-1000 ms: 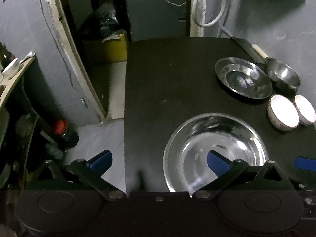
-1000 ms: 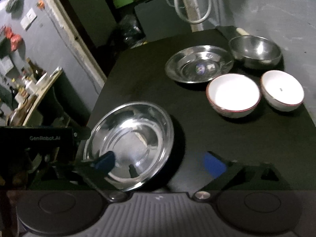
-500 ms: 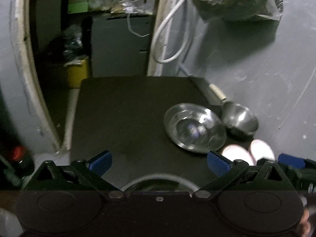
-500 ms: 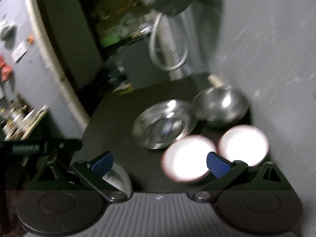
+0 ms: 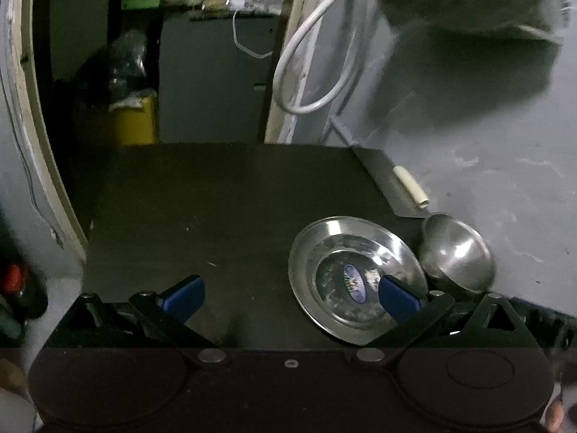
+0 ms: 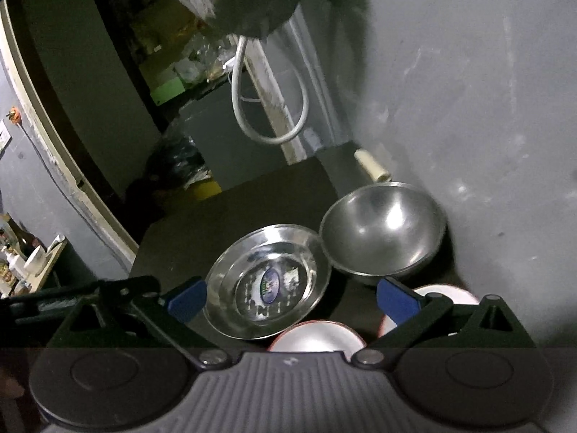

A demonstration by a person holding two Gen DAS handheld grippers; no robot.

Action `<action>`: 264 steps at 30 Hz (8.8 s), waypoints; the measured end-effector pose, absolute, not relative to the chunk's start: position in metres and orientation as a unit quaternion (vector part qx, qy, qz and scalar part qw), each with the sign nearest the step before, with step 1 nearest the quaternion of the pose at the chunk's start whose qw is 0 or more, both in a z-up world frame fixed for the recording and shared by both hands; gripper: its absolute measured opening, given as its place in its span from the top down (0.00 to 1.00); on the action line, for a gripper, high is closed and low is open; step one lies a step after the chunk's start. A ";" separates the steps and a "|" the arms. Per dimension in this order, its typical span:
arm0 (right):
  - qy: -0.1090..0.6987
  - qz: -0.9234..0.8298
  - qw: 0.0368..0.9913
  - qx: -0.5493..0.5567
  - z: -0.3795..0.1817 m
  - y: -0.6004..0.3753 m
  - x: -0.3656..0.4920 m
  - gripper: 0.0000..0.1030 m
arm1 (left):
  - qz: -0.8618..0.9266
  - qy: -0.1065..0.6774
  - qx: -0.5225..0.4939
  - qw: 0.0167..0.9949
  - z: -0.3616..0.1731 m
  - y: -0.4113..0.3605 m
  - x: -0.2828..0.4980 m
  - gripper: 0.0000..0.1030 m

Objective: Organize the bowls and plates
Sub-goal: 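Move the left tool to the steel plate with the blue logo, then close the left gripper on the logo plate rim, then lift the logo plate with the left gripper and carry it over the basin, then lower the logo plate into the basin and open the left gripper, then move the left tool toward the steel saucepan with cream handle, then close the left gripper on the rim of the steel bowl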

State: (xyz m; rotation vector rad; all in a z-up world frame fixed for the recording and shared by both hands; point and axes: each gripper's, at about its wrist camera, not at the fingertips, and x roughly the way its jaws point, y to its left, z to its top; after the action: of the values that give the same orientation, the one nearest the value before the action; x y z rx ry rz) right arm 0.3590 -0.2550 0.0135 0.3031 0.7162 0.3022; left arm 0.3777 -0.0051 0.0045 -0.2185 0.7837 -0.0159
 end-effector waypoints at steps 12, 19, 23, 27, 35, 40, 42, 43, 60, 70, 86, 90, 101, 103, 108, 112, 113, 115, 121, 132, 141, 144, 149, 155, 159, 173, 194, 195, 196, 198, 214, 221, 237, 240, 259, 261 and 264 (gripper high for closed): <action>0.393 0.157 0.895 0.137 -0.022 -0.234 0.399 0.25 | -0.011 0.424 -0.125 0.897 -0.033 -0.007 0.425 0.03; 0.409 0.141 0.891 0.133 -0.032 -0.232 0.407 0.36 | -0.016 0.432 -0.106 0.895 -0.040 -0.016 0.432 0.12; 0.414 0.139 0.889 0.137 -0.036 -0.232 0.410 0.46 | -0.023 0.437 -0.112 0.892 -0.043 -0.016 0.434 0.25; 0.419 0.135 0.887 0.138 -0.039 -0.231 0.412 0.57 | -0.031 0.445 -0.119 0.887 -0.046 -0.017 0.434 0.50; 0.419 0.124 0.889 0.138 -0.042 -0.236 0.412 0.76 | -0.029 0.450 -0.111 0.886 -0.048 -0.015 0.433 0.80; 0.413 0.132 0.892 0.129 -0.042 -0.234 0.408 0.77 | -0.026 0.448 -0.107 0.887 -0.046 -0.011 0.430 0.83; 0.406 0.138 0.894 0.127 -0.041 -0.233 0.406 0.77 | -0.023 0.445 -0.112 0.888 -0.044 -0.008 0.426 0.83; 0.403 0.142 0.895 0.127 -0.040 -0.232 0.405 0.77 | -0.022 0.443 -0.116 0.889 -0.043 -0.006 0.425 0.83; 0.356 0.189 0.907 0.126 -0.018 -0.228 0.382 0.77 | -0.020 0.398 -0.124 0.909 -0.017 0.008 0.388 0.82; 0.332 0.199 0.915 0.110 0.005 -0.221 0.347 0.77 | -0.027 0.373 -0.128 0.918 0.004 0.015 0.351 0.82; 0.326 0.237 0.912 0.082 0.031 -0.189 0.295 0.77 | -0.003 0.357 -0.142 0.923 0.024 0.044 0.280 0.82; 0.330 0.249 0.907 0.074 0.030 -0.183 0.282 0.77 | 0.003 0.363 -0.141 0.921 0.022 0.050 0.264 0.82; 0.352 0.271 0.894 0.061 0.020 -0.175 0.259 0.77 | 0.019 0.382 -0.131 0.915 0.010 0.054 0.230 0.81; 0.356 0.273 0.892 0.060 0.018 -0.174 0.256 0.77 | 0.021 0.386 -0.129 0.913 0.008 0.054 0.226 0.80; 0.364 0.281 0.886 0.056 0.014 -0.173 0.247 0.77 | 0.026 0.393 -0.116 0.912 0.004 0.052 0.219 0.80; 0.372 0.283 0.882 0.052 0.010 -0.174 0.242 0.77 | 0.027 0.402 -0.107 0.909 -0.001 0.049 0.215 0.80; 0.375 0.282 0.882 0.052 0.008 -0.174 0.241 0.77 | 0.027 0.404 -0.106 0.908 -0.002 0.048 0.213 0.80; 0.379 0.282 0.880 0.051 0.006 -0.174 0.238 0.77 | 0.026 0.408 -0.104 0.907 -0.005 0.047 0.210 0.80; 0.393 0.284 0.874 0.047 -0.001 -0.174 0.232 0.77 | 0.026 0.420 -0.093 0.902 -0.011 0.044 0.203 0.80; 0.410 0.278 0.867 0.052 -0.009 -0.178 0.230 0.77 | 0.021 0.439 -0.061 0.896 -0.021 0.032 0.199 0.80; 0.416 0.280 0.864 0.049 -0.014 -0.177 0.230 0.77 | 0.023 0.444 -0.057 0.894 -0.023 0.031 0.201 0.80; 0.421 0.282 0.861 0.047 -0.016 -0.177 0.231 0.77 | 0.026 0.445 -0.056 0.893 -0.024 0.031 0.201 0.81; 0.426 0.295 0.854 0.037 -0.019 -0.172 0.230 0.76 | 0.015 0.442 -0.050 0.895 -0.024 0.024 0.203 0.82; 0.425 0.295 0.855 0.035 -0.019 -0.174 0.228 0.74 | 0.019 0.443 -0.053 0.895 -0.024 0.024 0.204 0.81; 0.424 0.288 0.858 0.039 -0.019 -0.178 0.227 0.73 | 0.021 0.442 -0.055 0.895 -0.023 0.025 0.203 0.80; 0.418 0.261 0.868 0.061 -0.018 -0.197 0.219 0.34 | 0.036 0.409 -0.063 0.910 -0.013 0.022 0.201 0.12; 0.367 0.182 0.908 0.091 -0.017 -0.264 0.225 0.00 | 0.001 0.422 -0.164 0.892 -0.011 0.001 0.254 0.01; 0.363 0.179 0.910 0.091 -0.016 -0.267 0.229 0.00 | -0.002 0.420 -0.164 0.893 -0.011 -0.002 0.259 0.01; 0.359 0.176 0.912 0.091 -0.013 -0.270 0.233 0.00 | -0.004 0.419 -0.162 0.893 -0.011 -0.005 0.264 0.01; 0.346 0.170 0.918 0.090 -0.009 -0.276 0.242 0.00 | -0.011 0.417 -0.158 0.895 -0.011 -0.012 0.278 0.01; 0.311 0.116 0.927 0.175 -0.008 -0.312 0.343 0.00 | -0.090 0.360 -0.133 0.919 -0.001 -0.088 0.433 0.01; 0.308 0.102 0.930 0.172 -0.021 -0.311 0.360 0.01 | -0.101 0.378 -0.114 0.913 -0.012 -0.107 0.479 0.01; 0.311 0.076 0.921 0.222 -0.040 -0.310 0.382 0.09 | -0.108 0.416 -0.118 0.895 -0.033 -0.127 0.507 0.07; 0.313 0.073 0.921 0.219 -0.039 -0.309 0.384 0.11 | -0.108 0.428 -0.127 0.888 -0.037 -0.129 0.509 0.15; 0.316 0.052 0.928 0.192 -0.039 -0.303 0.385 0.17 | -0.109 0.463 -0.131 0.870 -0.050 -0.135 0.513 0.84; 0.316 0.052 0.928 0.191 -0.038 -0.303 0.385 0.17 | -0.105 0.464 -0.121 0.871 -0.049 -0.136 0.512 0.85; 0.317 0.052 0.928 0.190 -0.038 -0.304 0.386 0.17 | -0.098 0.466 -0.118 0.871 -0.050 -0.131 0.509 0.85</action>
State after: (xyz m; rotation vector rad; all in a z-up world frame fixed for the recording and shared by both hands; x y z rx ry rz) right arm 0.3862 -0.3040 -0.0376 0.3900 0.6507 0.1073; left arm 0.5093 -0.1306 -0.0499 -0.2476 0.9743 -0.2053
